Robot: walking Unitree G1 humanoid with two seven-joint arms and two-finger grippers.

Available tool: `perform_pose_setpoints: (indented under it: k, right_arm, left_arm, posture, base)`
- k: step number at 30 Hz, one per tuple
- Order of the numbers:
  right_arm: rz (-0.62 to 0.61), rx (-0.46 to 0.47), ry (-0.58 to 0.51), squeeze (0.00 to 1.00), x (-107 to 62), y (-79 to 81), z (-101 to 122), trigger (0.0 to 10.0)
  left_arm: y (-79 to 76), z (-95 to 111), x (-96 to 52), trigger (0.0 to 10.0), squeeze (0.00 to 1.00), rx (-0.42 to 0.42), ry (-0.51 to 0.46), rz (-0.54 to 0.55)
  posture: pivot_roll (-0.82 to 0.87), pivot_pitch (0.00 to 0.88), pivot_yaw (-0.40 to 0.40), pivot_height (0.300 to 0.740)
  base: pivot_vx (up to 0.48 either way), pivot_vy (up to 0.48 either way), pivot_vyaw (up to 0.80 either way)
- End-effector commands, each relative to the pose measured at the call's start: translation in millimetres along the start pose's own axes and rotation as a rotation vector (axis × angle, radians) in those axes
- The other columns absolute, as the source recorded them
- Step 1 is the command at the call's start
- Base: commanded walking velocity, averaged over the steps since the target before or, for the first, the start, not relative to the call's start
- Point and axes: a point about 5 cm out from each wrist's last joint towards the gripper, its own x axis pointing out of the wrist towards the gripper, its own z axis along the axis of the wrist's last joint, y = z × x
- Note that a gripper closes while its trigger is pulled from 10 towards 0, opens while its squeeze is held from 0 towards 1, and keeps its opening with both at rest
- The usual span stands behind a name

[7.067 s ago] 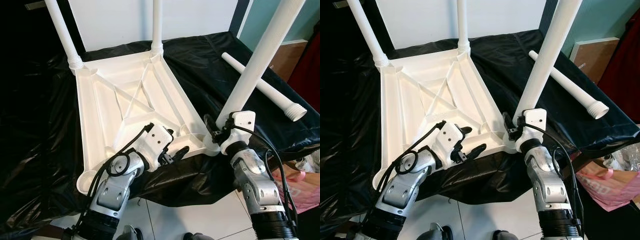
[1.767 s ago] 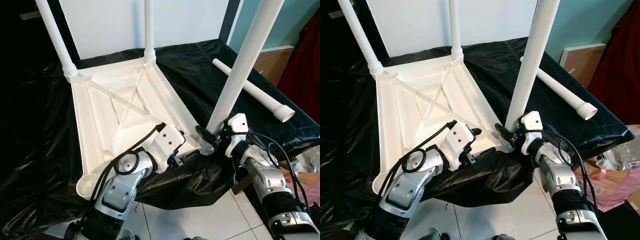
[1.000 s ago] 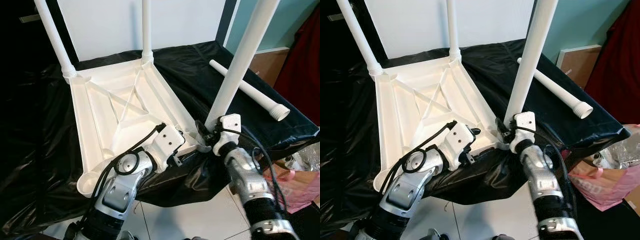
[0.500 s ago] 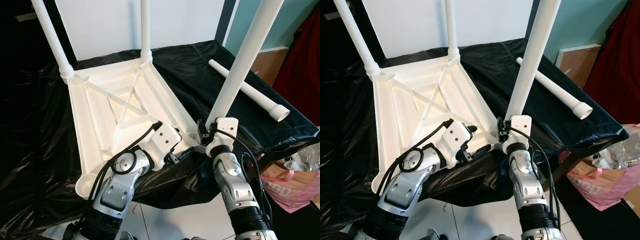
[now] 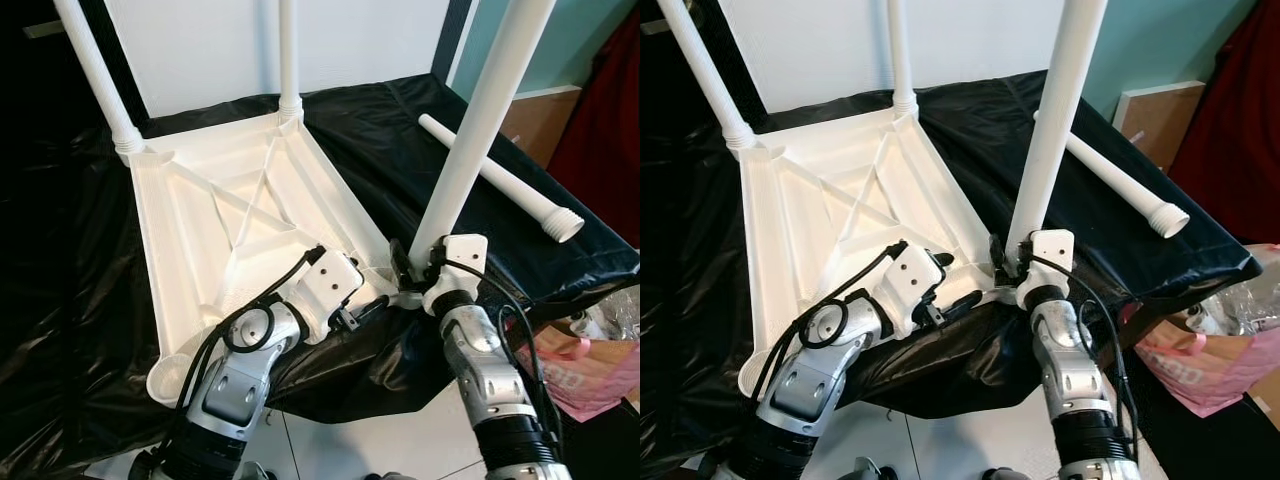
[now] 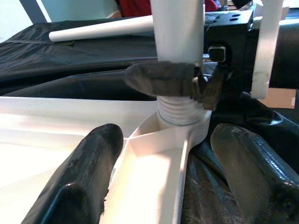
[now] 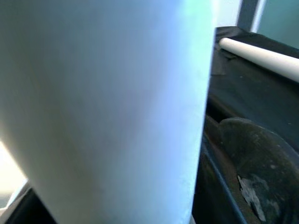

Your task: Building children table

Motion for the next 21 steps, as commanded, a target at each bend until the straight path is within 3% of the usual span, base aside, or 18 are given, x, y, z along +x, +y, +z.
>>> perform_pose_setpoints:
  k: [1,3,5,6,7,8,11,15,19,20,21]
  right_arm:
    - [0.014,0.007,-0.020,1.00,-0.5,-2.1,3.9,10.0]
    - [0.106,0.002,-0.023,0.96,-1.0,-3.6,6.2,10.0]
    - [0.106,0.002,-0.023,0.96,-1.0,-3.6,6.2,10.0]
    - [0.143,-0.001,-0.023,0.00,-1.1,-3.7,6.9,10.0]
    - [0.143,-0.001,-0.023,0.00,-1.1,-3.7,6.9,10.0]
    - [0.226,-0.022,-0.014,0.00,-1.3,-3.1,6.9,10.0]
    - [0.226,-0.022,-0.014,0.00,-1.3,-3.1,6.9,10.0]
    - [0.422,-0.103,0.034,0.00,1.6,-8.8,4.1,10.0]
    - [0.477,-0.120,0.063,0.00,4.8,-14.1,1.6,10.0]
    - [0.487,-0.129,0.076,0.00,6.0,-15.9,-0.2,6.4]
    - [0.487,-0.129,0.076,0.00,6.0,-15.9,-0.2,6.4]
  left_arm:
    - [3.5,-3.6,-0.2,10.0,0.00,-0.004,0.008,0.108]
    - [3.2,-3.2,0.5,10.0,0.00,-0.005,0.006,0.101]
    - [3.2,-3.2,0.5,10.0,0.00,-0.005,0.006,0.101]
    - [3.1,-3.0,0.9,10.0,0.00,-0.006,0.005,0.098]
    - [3.1,-3.0,0.9,10.0,0.00,-0.006,0.005,0.098]
    - [3.1,-2.8,1.6,10.0,0.00,-0.006,0.004,0.096]
    - [3.1,-2.8,1.6,10.0,0.00,-0.006,0.004,0.096]
    - [2.4,-0.9,2.8,10.0,0.00,-0.003,-0.003,0.090]
    - [2.0,-0.7,2.6,10.0,0.00,-0.002,-0.004,0.087]
    - [1.7,-0.7,2.3,10.0,0.00,-0.001,-0.004,0.086]
    - [1.7,-0.7,2.3,10.0,0.00,-0.001,-0.004,0.086]
  posture:
    - [-0.02,0.086,-0.020,0.740]
    - [-0.03,0.078,-0.019,0.740]
    - [-0.03,0.078,-0.019,0.740]
    - [-0.03,0.078,-0.019,0.740]
    - [-0.03,0.078,-0.019,0.740]
    - [-0.03,0.073,-0.019,0.740]
    - [-0.03,0.073,-0.019,0.740]
    - [-0.03,0.066,-0.020,0.740]
    - [-0.02,0.063,-0.017,0.740]
    - [-0.02,0.062,-0.017,0.740]
    - [-0.02,0.062,-0.017,0.740]
  base:
    - [0.000,0.000,0.00]
    - [0.000,0.000,0.00]
    - [0.000,0.000,0.00]
    - [0.000,0.000,0.00]
    - [0.000,0.000,0.00]
    - [0.000,0.000,0.00]
    - [0.000,0.000,0.00]
    - [0.000,0.000,0.00]
    - [0.000,0.000,0.00]
    - [0.000,0.000,0.00]
    - [0.000,0.000,0.00]
